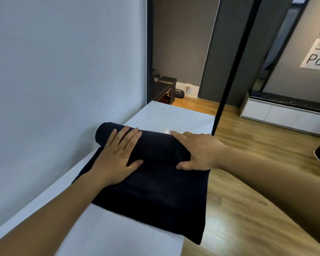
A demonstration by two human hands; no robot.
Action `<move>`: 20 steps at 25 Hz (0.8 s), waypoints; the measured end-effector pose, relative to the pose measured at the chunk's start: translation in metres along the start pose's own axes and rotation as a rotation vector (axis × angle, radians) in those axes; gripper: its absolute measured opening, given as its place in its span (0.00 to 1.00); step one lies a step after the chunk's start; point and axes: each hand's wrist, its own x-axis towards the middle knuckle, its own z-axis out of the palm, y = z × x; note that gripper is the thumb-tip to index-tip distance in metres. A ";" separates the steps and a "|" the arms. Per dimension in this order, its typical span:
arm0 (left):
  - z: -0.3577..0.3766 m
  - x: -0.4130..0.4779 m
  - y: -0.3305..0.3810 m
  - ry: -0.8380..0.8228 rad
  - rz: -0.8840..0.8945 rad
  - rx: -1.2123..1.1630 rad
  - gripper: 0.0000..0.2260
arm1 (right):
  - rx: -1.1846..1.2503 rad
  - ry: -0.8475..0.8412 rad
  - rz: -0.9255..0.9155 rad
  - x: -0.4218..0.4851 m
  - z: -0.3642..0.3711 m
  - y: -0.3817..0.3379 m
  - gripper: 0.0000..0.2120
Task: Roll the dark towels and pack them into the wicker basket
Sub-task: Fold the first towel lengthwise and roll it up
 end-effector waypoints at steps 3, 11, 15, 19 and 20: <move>-0.003 0.001 -0.001 -0.007 0.013 0.016 0.36 | -0.031 -0.052 -0.082 0.010 -0.013 0.011 0.47; -0.003 -0.003 0.003 0.064 0.039 -0.006 0.34 | -0.233 0.289 -0.061 -0.017 0.030 0.000 0.40; -0.004 -0.007 0.003 0.109 0.041 -0.008 0.32 | -0.130 0.342 -0.059 -0.023 0.025 -0.006 0.36; -0.004 -0.001 0.001 0.141 0.067 -0.016 0.32 | 0.013 0.105 0.069 -0.015 -0.001 0.010 0.49; -0.002 0.002 -0.002 0.141 0.074 -0.020 0.33 | 0.007 0.068 0.100 -0.011 -0.005 0.016 0.51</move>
